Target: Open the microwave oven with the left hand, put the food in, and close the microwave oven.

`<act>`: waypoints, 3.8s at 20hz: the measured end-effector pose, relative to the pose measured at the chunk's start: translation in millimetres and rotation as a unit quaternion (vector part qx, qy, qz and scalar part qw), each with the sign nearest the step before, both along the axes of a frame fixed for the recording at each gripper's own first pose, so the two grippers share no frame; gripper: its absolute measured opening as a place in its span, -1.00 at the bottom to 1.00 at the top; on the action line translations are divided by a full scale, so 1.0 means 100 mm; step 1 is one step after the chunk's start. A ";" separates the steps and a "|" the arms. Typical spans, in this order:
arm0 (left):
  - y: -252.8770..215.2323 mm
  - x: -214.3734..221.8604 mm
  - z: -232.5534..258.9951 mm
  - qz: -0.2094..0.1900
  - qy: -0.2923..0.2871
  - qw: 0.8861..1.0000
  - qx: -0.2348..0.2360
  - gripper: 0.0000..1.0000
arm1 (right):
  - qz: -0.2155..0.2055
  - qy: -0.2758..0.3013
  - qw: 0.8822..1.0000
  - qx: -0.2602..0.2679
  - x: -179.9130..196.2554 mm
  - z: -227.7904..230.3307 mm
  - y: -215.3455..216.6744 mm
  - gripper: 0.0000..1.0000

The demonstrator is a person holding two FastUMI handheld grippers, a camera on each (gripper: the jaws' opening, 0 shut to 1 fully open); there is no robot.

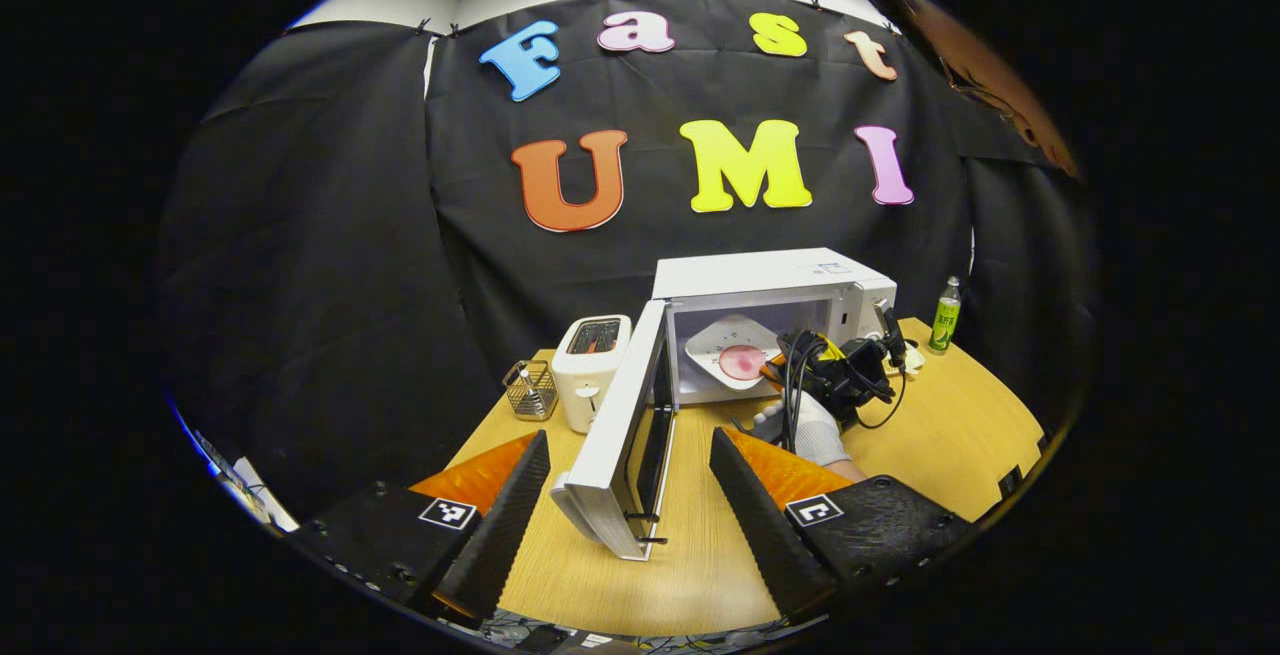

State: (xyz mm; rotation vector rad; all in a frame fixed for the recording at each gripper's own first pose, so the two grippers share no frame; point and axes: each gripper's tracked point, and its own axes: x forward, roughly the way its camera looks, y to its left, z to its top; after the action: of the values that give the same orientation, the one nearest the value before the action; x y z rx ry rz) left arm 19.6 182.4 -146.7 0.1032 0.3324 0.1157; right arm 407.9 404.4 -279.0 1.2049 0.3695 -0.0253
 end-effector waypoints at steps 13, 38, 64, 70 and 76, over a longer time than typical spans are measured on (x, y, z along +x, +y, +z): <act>0.03 0.15 -0.12 -0.016 0.006 1.000 -0.018 0.93 | -0.069 0.010 0.997 0.040 0.48 -0.12 -0.14 -0.83; -0.30 0.28 0.80 -0.057 -0.107 0.992 -0.018 0.92 | 0.048 -0.155 0.880 -0.446 -1.41 1.81 -2.10 1.00; 0.89 0.27 0.27 0.036 -0.125 0.991 -0.039 -1.00 | 0.072 -0.157 0.852 -0.494 -2.56 2.77 -3.01 0.83; 1.21 0.42 -0.39 0.043 -0.087 0.995 -0.031 -1.00 | 0.069 -0.142 0.859 -0.486 -2.64 2.77 -3.09 1.00; 1.17 0.51 -1.02 0.032 -0.039 0.997 -0.065 -1.00 | 0.057 -0.142 0.842 -0.517 -2.87 2.96 -3.14 1.00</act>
State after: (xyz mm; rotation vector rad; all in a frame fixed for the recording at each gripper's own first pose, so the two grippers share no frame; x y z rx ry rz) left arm 70.7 299.7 -248.5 -0.0413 0.2654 0.1602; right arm 120.9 90.5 16.8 0.0961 0.1143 0.0539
